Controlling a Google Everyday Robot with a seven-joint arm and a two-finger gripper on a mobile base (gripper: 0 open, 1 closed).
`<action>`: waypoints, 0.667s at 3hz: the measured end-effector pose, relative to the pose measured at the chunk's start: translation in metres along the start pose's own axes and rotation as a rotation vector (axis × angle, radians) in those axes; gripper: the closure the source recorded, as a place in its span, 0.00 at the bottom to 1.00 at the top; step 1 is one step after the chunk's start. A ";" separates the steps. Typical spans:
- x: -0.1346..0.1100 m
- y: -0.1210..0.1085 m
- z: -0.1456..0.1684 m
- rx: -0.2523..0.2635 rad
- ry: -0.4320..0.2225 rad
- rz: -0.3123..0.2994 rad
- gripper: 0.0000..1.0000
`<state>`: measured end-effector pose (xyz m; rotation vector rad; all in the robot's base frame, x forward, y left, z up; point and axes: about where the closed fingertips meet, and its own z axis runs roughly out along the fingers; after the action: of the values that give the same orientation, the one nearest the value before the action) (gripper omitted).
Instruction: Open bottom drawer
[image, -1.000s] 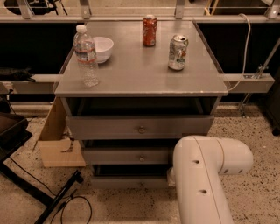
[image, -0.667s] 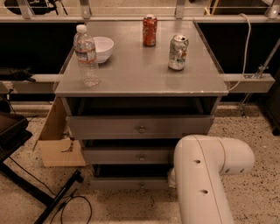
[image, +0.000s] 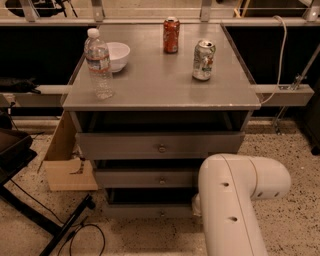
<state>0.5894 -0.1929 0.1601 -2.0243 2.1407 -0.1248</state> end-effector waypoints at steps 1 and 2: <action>-0.002 0.000 -0.001 0.000 0.000 0.000 1.00; 0.000 0.003 -0.004 -0.007 0.005 0.012 1.00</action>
Offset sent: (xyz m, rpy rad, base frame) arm -0.4151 -0.2276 0.0149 -0.0926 0.6554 -0.4433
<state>0.5858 -0.1934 0.1632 -2.0169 2.1592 -0.1204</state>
